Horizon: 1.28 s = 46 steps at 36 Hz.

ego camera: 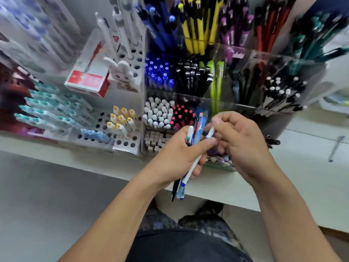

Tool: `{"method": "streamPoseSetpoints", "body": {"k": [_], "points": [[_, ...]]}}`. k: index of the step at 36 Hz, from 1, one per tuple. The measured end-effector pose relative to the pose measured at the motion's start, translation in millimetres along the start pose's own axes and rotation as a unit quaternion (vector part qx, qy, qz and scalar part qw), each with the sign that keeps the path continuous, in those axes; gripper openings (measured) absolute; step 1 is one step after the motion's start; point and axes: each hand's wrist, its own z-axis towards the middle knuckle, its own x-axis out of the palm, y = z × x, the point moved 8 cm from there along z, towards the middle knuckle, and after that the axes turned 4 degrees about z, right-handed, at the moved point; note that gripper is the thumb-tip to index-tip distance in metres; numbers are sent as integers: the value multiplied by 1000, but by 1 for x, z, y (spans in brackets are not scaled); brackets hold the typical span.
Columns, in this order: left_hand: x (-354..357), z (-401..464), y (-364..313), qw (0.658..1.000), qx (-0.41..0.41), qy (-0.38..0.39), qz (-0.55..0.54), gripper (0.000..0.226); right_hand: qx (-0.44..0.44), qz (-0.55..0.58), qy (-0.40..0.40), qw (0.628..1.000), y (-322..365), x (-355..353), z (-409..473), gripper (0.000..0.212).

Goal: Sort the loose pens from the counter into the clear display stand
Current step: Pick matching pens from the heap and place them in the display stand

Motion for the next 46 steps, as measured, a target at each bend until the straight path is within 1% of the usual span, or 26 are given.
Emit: {"method": "streamPoseSetpoints", "body": {"k": [2,5,6,7,8,9,11,12,13,15,17,19,21,23,25,28,33,35,36,38,39,42,44,46], "points": [[-5,-2,0,1000,-13,23,-1,26,-38,-2,-35,999,13,0,-6,13],[-10,-5,2,999,-27,39,-26,31,-109,-6,-134,985,41,-23,-17,15],[-13,-5,2,999,-23,35,-8,29,-131,-29,-152,979,53,-30,-21,15],[-16,-4,2,999,-17,32,29,29,-150,-68,-152,975,64,-32,-25,14],[-18,-3,3,997,-10,30,72,29,-161,-116,-131,971,73,-28,-27,14],[-18,-2,3,993,-1,30,115,28,-160,-163,-91,969,77,-18,-29,13],[-16,-1,-1,977,33,29,211,26,-132,-240,2,962,71,9,-30,11],[-14,-1,-5,968,55,25,244,25,-119,-277,31,953,63,19,-29,13],[-12,-1,-7,964,69,21,257,25,-108,-314,46,942,54,27,-29,13],[-11,-3,-11,966,78,18,246,30,-107,-368,44,923,43,35,-29,11],[-12,-7,-13,963,87,19,256,33,-107,-389,40,914,41,38,-30,6],[-12,-10,-15,957,103,20,271,32,-97,-399,57,910,41,39,-32,7],[-11,-12,-16,956,112,23,270,28,-96,-374,60,921,44,34,-34,11],[-7,-12,-17,952,119,39,279,21,-94,-288,36,952,48,20,-37,12],[-1,-13,-14,946,125,67,293,15,-88,-211,-2,974,50,2,-43,11],[5,-15,-8,942,127,89,298,8,-85,-155,-40,983,51,-24,-53,9],[13,-13,8,947,88,102,292,5,-67,-57,-57,994,37,-34,-58,8],[10,-11,11,948,69,94,296,8,-80,-50,-76,993,38,-43,-60,9],[6,-10,12,950,62,83,293,11,-99,-54,-95,989,44,-53,-62,12],[-7,-9,14,961,42,55,266,8,-151,-80,-143,975,66,-82,-69,16],[-12,-8,16,972,23,50,230,6,-175,-105,-166,965,78,-94,-73,18],[-11,-11,23,996,-34,59,54,10,-230,-206,-211,927,102,-108,-77,18],[-2,-14,25,992,-65,71,-84,15,-253,-291,-229,894,101,-96,-70,15],[7,-17,25,975,-90,85,-186,23,-266,-360,-240,862,90,-78,-59,12]]}}
